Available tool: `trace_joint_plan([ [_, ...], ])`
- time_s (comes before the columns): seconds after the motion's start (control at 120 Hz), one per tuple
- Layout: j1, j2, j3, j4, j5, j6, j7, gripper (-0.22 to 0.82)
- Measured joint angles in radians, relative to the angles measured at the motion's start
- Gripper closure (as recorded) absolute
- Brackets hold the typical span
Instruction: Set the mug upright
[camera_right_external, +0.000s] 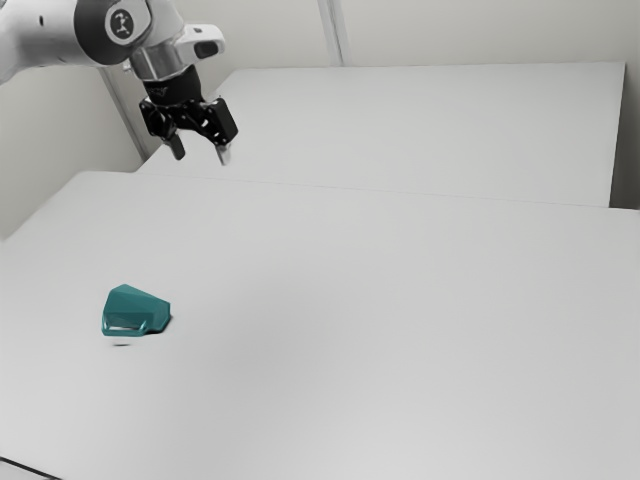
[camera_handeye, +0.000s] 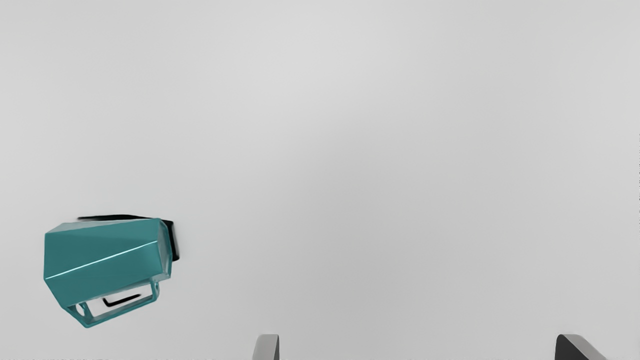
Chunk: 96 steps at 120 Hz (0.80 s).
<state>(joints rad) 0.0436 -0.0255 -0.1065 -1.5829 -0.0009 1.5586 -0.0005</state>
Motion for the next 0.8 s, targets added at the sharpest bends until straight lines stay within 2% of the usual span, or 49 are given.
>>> trace_joint_plan([
  [0.2,0.066,-0.078,-0.001,-0.165,-0.101,0.029,0.037,0.00],
  [0.4,0.177,-0.134,0.002,-0.317,-0.205,0.094,0.196,0.00],
  [0.8,0.435,-0.125,0.003,-0.484,-0.351,0.153,0.575,0.00],
])
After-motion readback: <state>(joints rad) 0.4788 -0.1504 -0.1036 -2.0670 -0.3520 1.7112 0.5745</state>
